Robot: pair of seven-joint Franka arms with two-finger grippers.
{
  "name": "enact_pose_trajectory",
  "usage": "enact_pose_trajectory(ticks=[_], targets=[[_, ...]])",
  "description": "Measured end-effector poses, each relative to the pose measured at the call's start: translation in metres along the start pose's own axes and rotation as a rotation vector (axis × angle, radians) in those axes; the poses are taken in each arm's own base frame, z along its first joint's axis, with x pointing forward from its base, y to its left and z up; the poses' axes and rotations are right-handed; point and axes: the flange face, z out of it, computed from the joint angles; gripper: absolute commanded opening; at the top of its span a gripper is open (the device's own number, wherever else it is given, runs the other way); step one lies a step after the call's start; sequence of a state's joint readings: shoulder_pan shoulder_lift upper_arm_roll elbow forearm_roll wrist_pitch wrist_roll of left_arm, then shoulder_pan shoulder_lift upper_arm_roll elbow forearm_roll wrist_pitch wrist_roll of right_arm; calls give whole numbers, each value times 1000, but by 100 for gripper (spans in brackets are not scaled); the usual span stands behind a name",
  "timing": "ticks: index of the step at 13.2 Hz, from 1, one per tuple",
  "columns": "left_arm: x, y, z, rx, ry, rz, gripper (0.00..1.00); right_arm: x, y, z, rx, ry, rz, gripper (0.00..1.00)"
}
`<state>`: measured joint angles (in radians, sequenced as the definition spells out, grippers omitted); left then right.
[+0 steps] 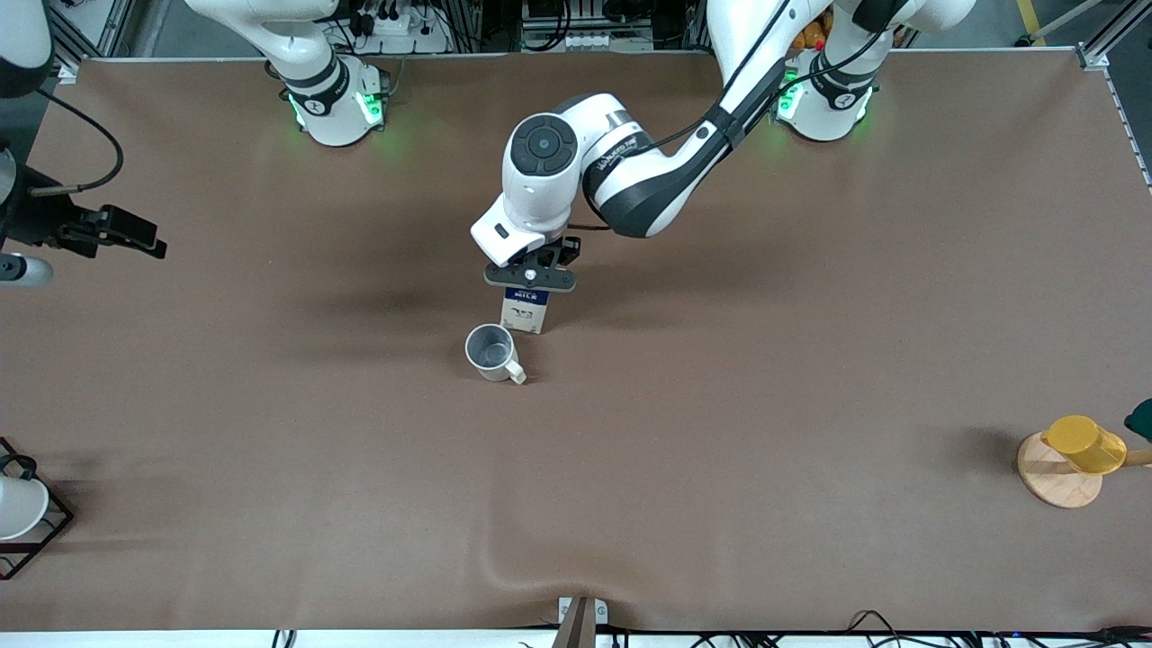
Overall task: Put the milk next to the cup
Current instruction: 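Release the mug with the right gripper while the left gripper carries the carton, then lower the milk carton beside the mug with the left gripper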
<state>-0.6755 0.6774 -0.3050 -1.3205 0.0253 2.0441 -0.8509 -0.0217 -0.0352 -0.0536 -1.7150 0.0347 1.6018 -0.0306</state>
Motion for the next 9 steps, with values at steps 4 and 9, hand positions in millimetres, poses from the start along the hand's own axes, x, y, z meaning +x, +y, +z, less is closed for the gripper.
enact_pose_trajectory(ticks=[4, 9], targets=[[-9, 11, 6, -12, 5, -8, 52, -2, 0, -21, -23, 43, -2, 100], [-10, 16, 13, -29, 15, -15, 100, -7, 1, -44, -24, 48, 2, 100]])
